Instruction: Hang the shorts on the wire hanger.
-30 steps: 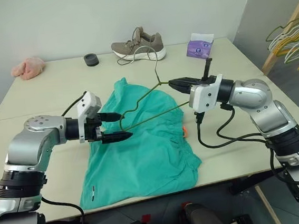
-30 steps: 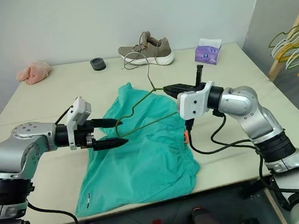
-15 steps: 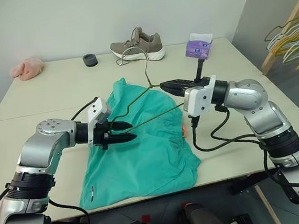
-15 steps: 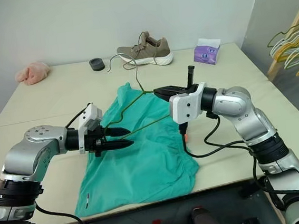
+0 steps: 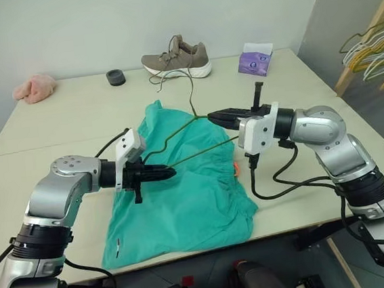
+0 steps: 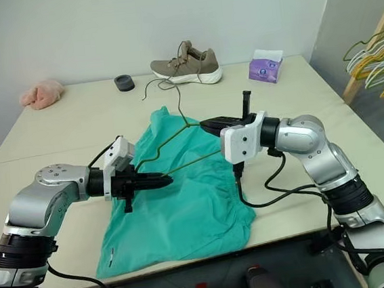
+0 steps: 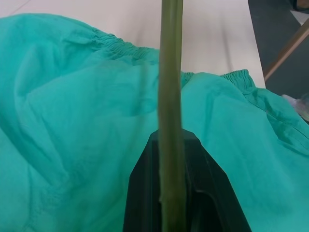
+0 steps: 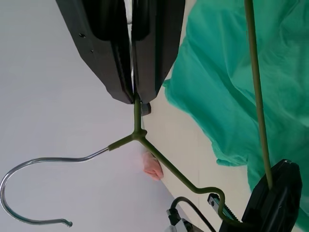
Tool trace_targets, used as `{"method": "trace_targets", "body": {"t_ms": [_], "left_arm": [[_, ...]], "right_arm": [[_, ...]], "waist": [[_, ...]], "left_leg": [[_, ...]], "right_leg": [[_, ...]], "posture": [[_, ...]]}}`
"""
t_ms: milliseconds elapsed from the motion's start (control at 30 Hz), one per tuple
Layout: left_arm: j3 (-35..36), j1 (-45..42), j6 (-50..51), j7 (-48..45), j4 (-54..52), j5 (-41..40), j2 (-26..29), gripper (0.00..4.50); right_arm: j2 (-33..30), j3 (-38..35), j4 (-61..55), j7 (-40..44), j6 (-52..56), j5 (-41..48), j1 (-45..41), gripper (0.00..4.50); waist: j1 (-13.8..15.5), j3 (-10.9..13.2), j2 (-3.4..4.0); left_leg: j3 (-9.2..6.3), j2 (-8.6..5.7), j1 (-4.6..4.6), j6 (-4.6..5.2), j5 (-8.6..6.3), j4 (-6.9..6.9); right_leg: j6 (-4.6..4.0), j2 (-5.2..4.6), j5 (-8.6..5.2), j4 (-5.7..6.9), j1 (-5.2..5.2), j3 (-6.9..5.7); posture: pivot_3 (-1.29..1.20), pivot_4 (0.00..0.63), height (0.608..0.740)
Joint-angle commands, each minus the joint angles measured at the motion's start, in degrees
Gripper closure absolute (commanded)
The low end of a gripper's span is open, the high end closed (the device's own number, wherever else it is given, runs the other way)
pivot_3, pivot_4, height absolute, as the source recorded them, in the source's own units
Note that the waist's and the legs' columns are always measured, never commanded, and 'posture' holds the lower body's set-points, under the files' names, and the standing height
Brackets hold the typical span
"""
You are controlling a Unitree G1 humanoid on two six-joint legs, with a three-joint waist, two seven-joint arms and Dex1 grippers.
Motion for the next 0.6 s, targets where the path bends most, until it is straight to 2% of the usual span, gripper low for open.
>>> {"method": "trace_targets", "body": {"t_ms": [33,233,333,500,600], "left_arm": [[2.6,0.2,0.5,1.6,-2.2,-1.0,0.3,4.50],[3.9,1.5,0.1,2.9,-2.6,-1.1,1.0,4.50],[4.0,1.1,-1.2,4.0,-2.0,-0.2,0.7,4.50],[3.8,1.9,-2.9,5.0,-1.9,1.1,1.0,4.50],[3.7,2.2,-3.6,5.0,-1.5,1.4,1.1,4.50]], "right_arm": [[-0.8,-1.0,-3.0,1.0,-0.7,1.4,0.8,3.11],[-1.4,-3.0,-5.7,1.9,4.0,4.8,3.7,1.01],[-2.3,-5.1,-8.6,4.1,11.8,10.4,4.9,0.03],[-6.1,-10.3,-13.6,7.4,30.4,21.6,5.9,0.03],[-7.6,-12.5,-15.2,7.7,37.3,25.7,6.0,0.03]], "waist": [[0.0,0.0,0.00],[0.0,0.0,-0.01],[0.0,0.0,-0.01],[0.1,0.0,-0.01],[0.0,0.0,-0.02]], "left_leg": [[-0.01,0.01,0.00,0.00,0.00,0.00],[0.00,0.01,0.01,0.00,0.00,0.00],[0.00,0.01,0.01,0.00,0.00,0.03],[0.01,0.00,0.01,0.00,0.00,0.03],[0.01,0.00,0.03,0.00,0.00,0.03]], "right_leg": [[0.00,0.01,0.00,0.00,0.00,0.00],[0.00,0.01,0.00,0.02,0.00,0.01],[0.00,0.01,0.00,0.04,0.01,0.01],[-0.06,0.01,0.04,0.04,0.01,0.01],[-0.09,0.01,0.05,0.04,0.02,0.00]], "posture": [[-0.14,0.114,0.740],[-0.14,0.091,0.740],[-0.14,0.085,0.740],[-0.15,0.077,0.740],[-0.15,0.075,0.740]]}}
